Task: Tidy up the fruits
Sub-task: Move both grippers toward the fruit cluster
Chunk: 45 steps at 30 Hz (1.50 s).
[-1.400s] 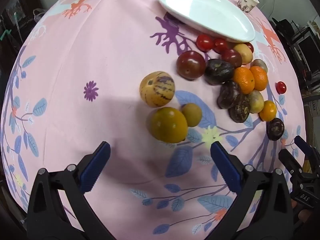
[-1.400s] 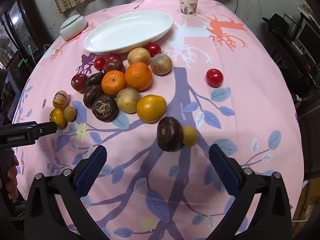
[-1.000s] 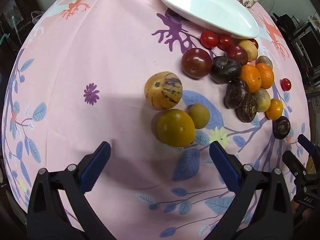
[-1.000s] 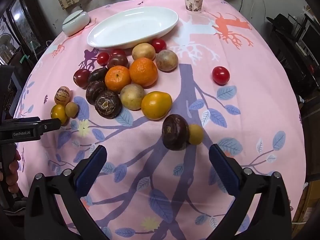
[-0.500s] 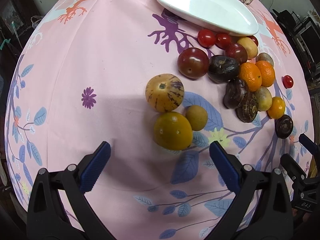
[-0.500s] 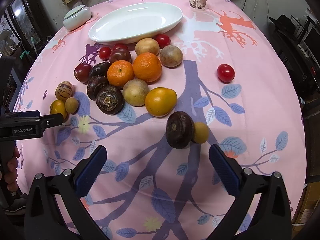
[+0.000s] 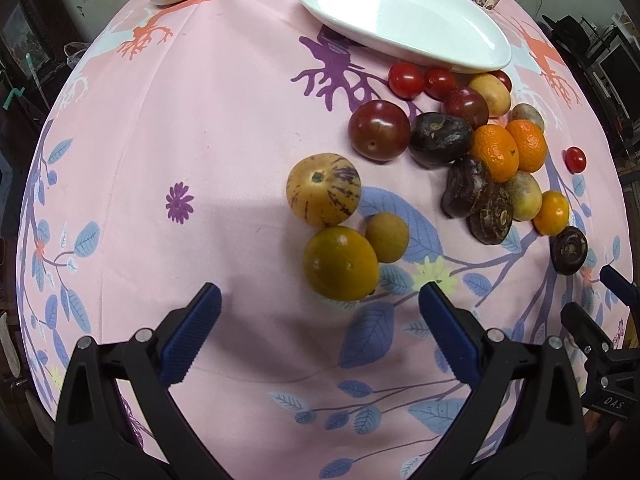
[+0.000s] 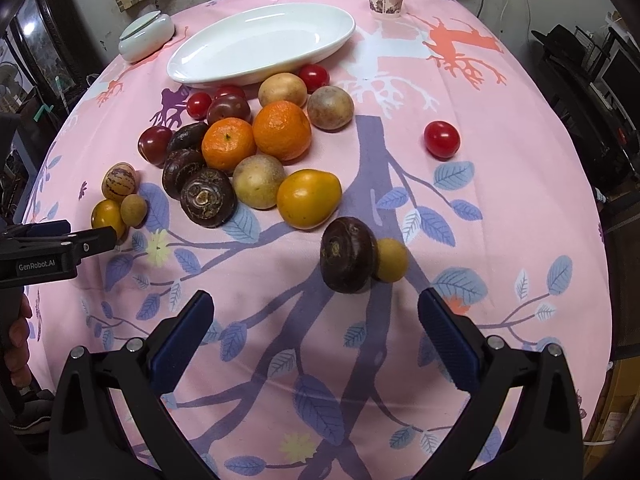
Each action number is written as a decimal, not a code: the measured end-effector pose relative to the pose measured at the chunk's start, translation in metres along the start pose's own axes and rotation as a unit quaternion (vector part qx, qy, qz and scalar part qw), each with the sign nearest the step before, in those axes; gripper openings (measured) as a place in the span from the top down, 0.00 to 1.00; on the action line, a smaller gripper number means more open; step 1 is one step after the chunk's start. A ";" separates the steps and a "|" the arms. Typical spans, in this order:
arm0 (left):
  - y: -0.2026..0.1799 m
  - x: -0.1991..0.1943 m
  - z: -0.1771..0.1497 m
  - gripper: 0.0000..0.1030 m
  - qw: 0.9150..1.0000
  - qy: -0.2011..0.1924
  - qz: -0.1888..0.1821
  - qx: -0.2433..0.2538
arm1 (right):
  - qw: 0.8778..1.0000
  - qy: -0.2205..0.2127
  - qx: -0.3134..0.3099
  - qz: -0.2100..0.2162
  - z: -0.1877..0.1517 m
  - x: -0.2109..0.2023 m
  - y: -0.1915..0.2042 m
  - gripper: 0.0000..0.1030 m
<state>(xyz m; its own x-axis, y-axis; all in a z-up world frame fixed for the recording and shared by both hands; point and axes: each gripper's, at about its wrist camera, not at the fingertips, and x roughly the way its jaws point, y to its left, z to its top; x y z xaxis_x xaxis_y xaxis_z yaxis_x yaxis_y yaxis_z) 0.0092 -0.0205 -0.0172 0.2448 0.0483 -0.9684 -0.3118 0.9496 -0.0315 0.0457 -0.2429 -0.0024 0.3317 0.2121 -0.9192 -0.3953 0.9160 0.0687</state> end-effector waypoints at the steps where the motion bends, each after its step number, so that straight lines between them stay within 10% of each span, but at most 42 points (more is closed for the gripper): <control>1: 0.000 -0.001 0.001 0.03 1.000 0.000 0.001 0.001 | 1.000 0.000 0.001 0.000 0.000 0.000 0.000 0.01; 45: -0.013 -0.027 -0.001 0.02 0.999 -0.033 0.041 0.011 | 1.000 -0.006 0.014 -0.017 0.014 -0.005 0.003 0.01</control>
<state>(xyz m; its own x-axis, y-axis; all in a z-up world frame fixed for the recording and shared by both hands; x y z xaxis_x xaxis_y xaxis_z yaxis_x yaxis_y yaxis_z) 0.0055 -0.0348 0.0093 0.2800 0.1465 -0.9488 -0.3142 0.9478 0.0536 0.0547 -0.2367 0.0074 0.3549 0.1845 -0.9165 -0.3591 0.9320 0.0486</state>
